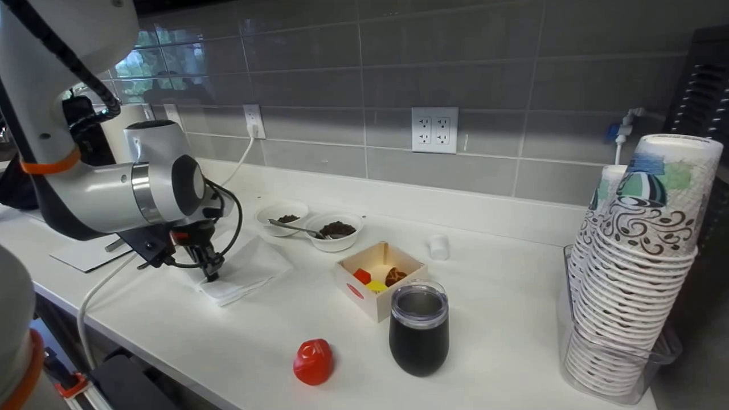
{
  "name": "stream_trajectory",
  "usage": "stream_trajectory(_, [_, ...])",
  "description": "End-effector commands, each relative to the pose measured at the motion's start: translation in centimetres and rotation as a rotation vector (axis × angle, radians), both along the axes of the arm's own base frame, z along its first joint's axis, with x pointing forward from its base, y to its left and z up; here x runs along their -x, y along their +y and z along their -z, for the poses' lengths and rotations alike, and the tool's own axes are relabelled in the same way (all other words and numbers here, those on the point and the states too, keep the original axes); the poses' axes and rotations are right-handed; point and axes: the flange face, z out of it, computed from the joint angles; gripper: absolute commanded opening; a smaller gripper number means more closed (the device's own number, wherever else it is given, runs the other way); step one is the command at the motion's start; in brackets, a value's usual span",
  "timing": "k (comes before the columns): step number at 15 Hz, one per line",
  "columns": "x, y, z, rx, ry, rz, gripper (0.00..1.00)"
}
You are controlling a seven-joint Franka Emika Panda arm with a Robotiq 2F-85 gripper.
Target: Wipe a portion of the counter using the paper towel
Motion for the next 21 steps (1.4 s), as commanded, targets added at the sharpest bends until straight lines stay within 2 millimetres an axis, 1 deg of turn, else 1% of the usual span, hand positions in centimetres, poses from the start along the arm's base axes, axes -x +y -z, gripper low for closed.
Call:
stream_trajectory(1, [-0.2, -1.8, 1.2, 0.083, 0.048, 0.033, 0.01])
stream_trajectory(2, [-1.0, -2.8, 0.1, 0.15, 0.03, 0.046, 0.01])
stream_trajectory(3, [-1.4, -3.6, -0.2, 0.193, 0.024, 0.05, 0.01])
stream_trajectory(5, [-1.0, -6.1, -0.5, 0.291, 0.02, 0.073, 0.01])
stream_trajectory(6, [-2.0, -6.7, -0.3, 0.348, 0.018, 0.091, 0.01])
stream_trajectory(8, [-2.1, -8.4, 0.3, 0.419, 0.015, 0.115, 0.01])
stream_trajectory(10, [-2.0, -9.3, 0.7, 0.45, -0.001, 0.14, 0.01])
stream_trajectory(12, [-2.1, -9.4, 0.9, 0.431, -0.021, 0.16, 0.01])
stream_trajectory(15, [-2.5, -8.7, 0.9, 0.34, -0.045, 0.209, 0.01])
stream_trajectory(18, [-3.0, -7.1, 0.6, 0.214, -0.058, 0.222, 0.01])
stream_trajectory(21, [-2.9, -5.5, 0.8, 0.113, -0.052, 0.189, 0.01])
